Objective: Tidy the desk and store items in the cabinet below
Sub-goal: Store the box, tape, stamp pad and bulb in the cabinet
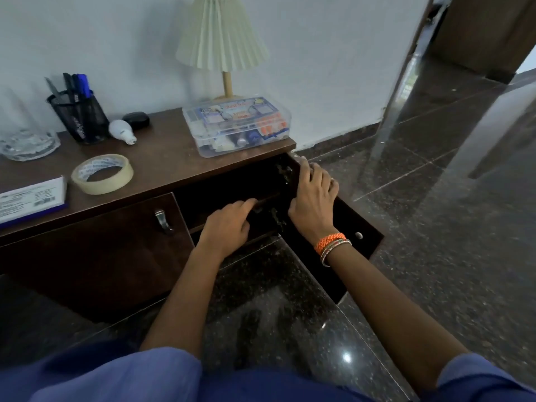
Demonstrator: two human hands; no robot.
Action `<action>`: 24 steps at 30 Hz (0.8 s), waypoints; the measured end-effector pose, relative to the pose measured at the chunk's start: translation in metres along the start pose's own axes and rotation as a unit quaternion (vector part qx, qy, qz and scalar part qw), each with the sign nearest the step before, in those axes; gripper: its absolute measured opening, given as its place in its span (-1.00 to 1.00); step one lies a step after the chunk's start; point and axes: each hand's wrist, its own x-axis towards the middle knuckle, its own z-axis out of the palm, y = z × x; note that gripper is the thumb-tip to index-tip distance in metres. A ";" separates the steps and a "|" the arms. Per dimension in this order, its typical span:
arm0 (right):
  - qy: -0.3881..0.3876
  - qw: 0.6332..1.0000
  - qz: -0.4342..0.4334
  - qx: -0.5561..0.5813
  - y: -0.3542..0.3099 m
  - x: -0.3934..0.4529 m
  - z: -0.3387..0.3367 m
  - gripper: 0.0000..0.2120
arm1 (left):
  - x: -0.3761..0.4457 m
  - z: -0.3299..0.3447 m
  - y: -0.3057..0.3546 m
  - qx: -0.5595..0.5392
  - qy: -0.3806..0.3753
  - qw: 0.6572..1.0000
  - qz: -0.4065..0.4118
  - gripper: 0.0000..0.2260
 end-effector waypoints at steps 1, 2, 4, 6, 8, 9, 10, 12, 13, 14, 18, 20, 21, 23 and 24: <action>-0.001 0.999 -0.016 0.037 -0.015 0.001 0.002 -0.26 | -0.004 -0.002 -0.004 -0.008 0.033 0.999 -0.020 -0.55; -0.016 0.997 -0.036 0.073 -0.031 0.002 0.006 -0.30 | -0.008 -0.004 -0.008 -0.018 0.061 0.997 -0.045 -0.56; -0.095 0.981 -0.069 0.156 -0.064 0.006 0.018 -0.43 | -0.019 -0.009 -0.021 -0.025 0.099 0.990 -0.095 -0.58; -0.220 0.936 -0.059 0.268 -0.097 0.010 0.032 -0.49 | -0.034 -0.014 -0.035 -0.005 0.120 0.983 -0.138 -0.61; -0.325 0.870 -0.029 0.369 -0.130 0.013 0.043 -0.48 | -0.052 -0.021 -0.050 0.018 0.141 0.975 -0.171 -0.66; -0.360 0.840 -0.018 0.407 -0.141 0.014 0.047 -0.49 | -0.058 -0.023 -0.054 0.026 0.145 0.973 -0.179 -0.68; -0.388 0.810 -0.015 0.440 -0.156 0.013 0.052 -0.52 | -0.067 -0.027 -0.059 0.027 0.150 0.969 -0.194 -0.70; -0.407 0.765 0.000 0.499 -0.177 0.010 0.064 -0.66 | -0.081 -0.030 -0.066 0.007 0.162 0.956 -0.246 -0.70; -0.395 0.755 0.020 0.523 -0.183 0.008 0.070 -0.72 | -0.086 -0.030 -0.070 -0.018 0.173 0.942 -0.288 -0.69; -0.368 0.756 0.042 0.540 -0.187 0.006 0.075 -0.76 | -0.091 -0.030 -0.074 -0.063 0.199 0.919 -0.335 -0.68; -0.306 0.770 0.072 0.555 -0.183 -0.013 0.075 -0.79 | -0.104 -0.032 -0.086 -0.246 0.307 0.791 -0.469 -0.64; -0.268 0.787 0.057 0.553 -0.176 -0.025 0.074 -0.74 | -0.110 -0.034 -0.086 -0.297 0.318 0.746 -0.504 -0.55; -0.253 0.799 0.047 0.543 -0.172 -0.031 0.075 -0.73 | -0.113 -0.036 -0.085 -0.322 0.326 0.725 -0.514 -0.47; -0.250 0.807 0.039 0.533 -0.164 -0.037 0.078 -0.68 | -0.117 -0.041 -0.082 -0.381 0.337 0.684 -0.523 -0.28; -0.254 0.805 0.044 0.535 -0.161 -0.039 0.077 -0.66 | -0.118 -0.045 -0.080 -0.417 0.333 0.663 -0.525 -0.20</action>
